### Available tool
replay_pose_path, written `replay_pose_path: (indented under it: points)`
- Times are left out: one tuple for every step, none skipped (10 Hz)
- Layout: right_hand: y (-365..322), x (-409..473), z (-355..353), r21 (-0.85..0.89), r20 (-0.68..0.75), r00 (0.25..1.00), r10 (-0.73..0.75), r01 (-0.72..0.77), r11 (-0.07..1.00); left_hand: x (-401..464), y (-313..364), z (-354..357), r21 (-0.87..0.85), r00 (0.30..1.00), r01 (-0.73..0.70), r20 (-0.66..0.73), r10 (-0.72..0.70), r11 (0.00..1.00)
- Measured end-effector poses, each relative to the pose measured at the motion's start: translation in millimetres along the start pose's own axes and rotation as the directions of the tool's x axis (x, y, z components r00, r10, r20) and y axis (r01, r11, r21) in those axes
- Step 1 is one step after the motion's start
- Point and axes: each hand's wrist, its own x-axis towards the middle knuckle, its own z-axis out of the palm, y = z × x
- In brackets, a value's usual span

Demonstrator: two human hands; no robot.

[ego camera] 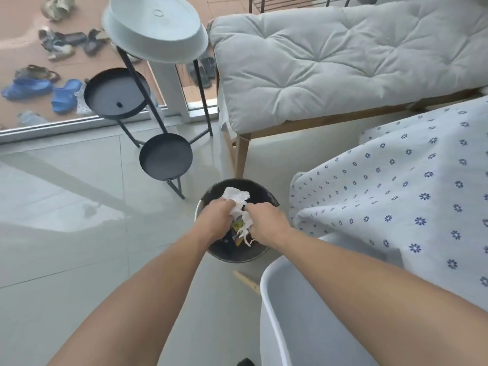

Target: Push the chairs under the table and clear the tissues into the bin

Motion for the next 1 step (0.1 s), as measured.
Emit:
replay_pose_path:
  points:
    - [5.5, 8.1, 5.3, -0.102, 0.029, 0.999, 0.023, -0.020, 0.995, 4.5, 0.8, 12.5, 0.118, 0.999, 0.012, 0.034, -0.016, 0.993]
